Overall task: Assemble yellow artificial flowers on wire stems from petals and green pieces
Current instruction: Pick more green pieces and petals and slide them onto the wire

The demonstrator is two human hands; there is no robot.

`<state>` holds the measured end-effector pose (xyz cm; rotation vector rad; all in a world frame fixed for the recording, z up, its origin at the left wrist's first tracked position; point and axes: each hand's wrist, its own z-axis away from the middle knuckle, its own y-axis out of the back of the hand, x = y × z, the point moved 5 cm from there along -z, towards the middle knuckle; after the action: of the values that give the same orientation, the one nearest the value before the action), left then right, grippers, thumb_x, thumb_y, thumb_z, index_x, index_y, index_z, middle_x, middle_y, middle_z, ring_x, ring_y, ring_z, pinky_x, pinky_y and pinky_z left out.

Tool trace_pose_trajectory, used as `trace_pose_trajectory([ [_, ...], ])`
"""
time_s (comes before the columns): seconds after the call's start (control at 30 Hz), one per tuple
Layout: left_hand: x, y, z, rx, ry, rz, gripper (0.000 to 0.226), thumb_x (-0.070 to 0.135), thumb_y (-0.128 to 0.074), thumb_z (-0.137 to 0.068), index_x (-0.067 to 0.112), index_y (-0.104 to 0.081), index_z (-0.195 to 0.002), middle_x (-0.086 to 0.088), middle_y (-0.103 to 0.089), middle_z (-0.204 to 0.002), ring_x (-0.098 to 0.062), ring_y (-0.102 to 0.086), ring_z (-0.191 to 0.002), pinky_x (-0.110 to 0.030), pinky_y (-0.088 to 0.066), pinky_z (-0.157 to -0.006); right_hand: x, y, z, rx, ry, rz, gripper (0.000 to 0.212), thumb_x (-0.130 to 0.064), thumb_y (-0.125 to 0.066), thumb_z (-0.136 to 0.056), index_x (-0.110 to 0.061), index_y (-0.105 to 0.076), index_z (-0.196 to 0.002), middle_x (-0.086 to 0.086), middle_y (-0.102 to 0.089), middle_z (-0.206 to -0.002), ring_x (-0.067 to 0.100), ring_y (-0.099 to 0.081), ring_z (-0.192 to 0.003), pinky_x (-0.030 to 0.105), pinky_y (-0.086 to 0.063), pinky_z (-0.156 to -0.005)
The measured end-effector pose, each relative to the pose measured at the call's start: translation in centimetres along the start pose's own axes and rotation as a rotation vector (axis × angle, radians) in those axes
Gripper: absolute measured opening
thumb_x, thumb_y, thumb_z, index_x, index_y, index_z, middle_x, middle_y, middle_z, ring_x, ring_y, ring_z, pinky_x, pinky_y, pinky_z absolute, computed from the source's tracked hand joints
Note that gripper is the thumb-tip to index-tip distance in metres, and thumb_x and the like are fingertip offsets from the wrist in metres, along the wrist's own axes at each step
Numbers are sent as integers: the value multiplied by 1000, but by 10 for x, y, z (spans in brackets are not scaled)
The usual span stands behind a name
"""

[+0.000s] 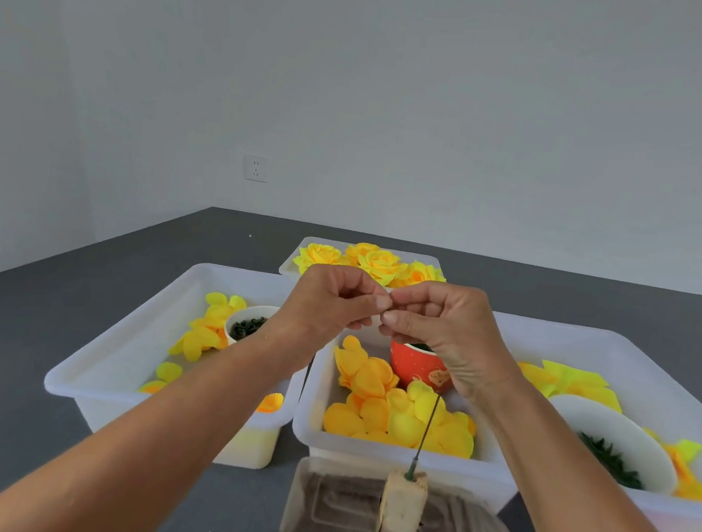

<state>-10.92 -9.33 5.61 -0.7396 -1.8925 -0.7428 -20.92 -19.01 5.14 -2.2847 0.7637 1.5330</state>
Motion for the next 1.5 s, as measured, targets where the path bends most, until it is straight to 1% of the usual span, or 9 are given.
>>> trace_pose_trajectory([
  [0.17, 6, -3, 8, 71, -3, 78, 10, 7, -61, -88, 13, -68, -87, 5, -66, -67, -4, -56, -53, -15, -47, -55, 1, 16, 12, 69, 22, -38, 23, 8, -72, -72, -15, -72, -78, 4, -72, -71, 16, -70, -66, 21, -54, -60],
  [0.37, -3, -8, 32, 56, 14, 63, 17, 5, -65, -83, 20, -72, -77, 7, -66, -62, -4, -56, -56, -15, -47, -54, -4, 40, 33, 136, 32, -93, 21, -12, -74, -60, -10, -71, -81, 8, -73, -70, 16, -70, -65, 21, -55, -61],
  [0.47, 1, -14, 47, -9, 16, 83, 6, 24, -74, -69, 24, -75, -74, 4, -67, -64, -6, -57, -59, -18, -47, -56, -9, 46, 43, 139, 12, -123, 24, -12, -72, -60, -7, -70, -84, 8, -73, -73, 15, -70, -66, 22, -56, -62],
  [0.6, 9, -28, 68, -110, -4, 118, 23, 37, -76, -55, 29, -76, -76, 0, -70, -75, -12, -58, -68, -26, -48, -65, -16, 48, 59, 132, 0, -204, 19, -9, -70, -60, -8, -72, -79, 10, -73, -74, 16, -69, -65, 23, -56, -61],
  [0.67, 13, -33, 74, -121, -26, 131, 23, 35, -76, -56, 26, -76, -77, -1, -68, -76, -16, -55, -69, -26, -46, -64, -19, 46, 67, 130, -5, -210, 17, -12, -72, -57, -12, -75, -74, 10, -73, -75, 18, -69, -65, 24, -56, -61],
  [0.8, 18, -40, 81, -110, -54, 201, 16, 23, -75, -57, 19, -74, -73, 1, -68, -69, -12, -54, -65, -14, -45, -56, -22, 38, 80, 115, -18, -215, 22, -20, -75, -53, -17, -77, -74, 7, -73, -75, 16, -69, -65, 23, -56, -61],
  [0.93, 21, -45, 85, -100, -70, 212, 7, 9, -73, -68, 15, -71, -72, 7, -67, -62, -2, -54, -57, -13, -44, -53, -23, 29, 87, 101, -21, -202, 24, -23, -75, -54, -17, -77, -77, 7, -73, -76, 16, -69, -67, 22, -55, -63],
  [1.03, 19, -46, 84, -79, -68, 197, 14, -1, -69, -75, 13, -70, -73, 10, -65, -57, 0, -53, -53, -13, -44, -52, -21, 25, 88, 110, -46, -212, 24, -23, -75, -52, -18, -77, -76, 6, -73, -77, 15, -69, -68, 22, -55, -63],
  [1.5, 15, -48, 83, -39, -68, 178, 7, 2, -71, -74, 7, -68, -69, 8, -59, -50, -5, -49, -48, -16, -43, -51, -4, 13, 88, 140, -229, -424, 18, -19, -72, -52, -20, -76, -69, 1, -72, -73, 8, -67, -65, 18, -53, -58],
])
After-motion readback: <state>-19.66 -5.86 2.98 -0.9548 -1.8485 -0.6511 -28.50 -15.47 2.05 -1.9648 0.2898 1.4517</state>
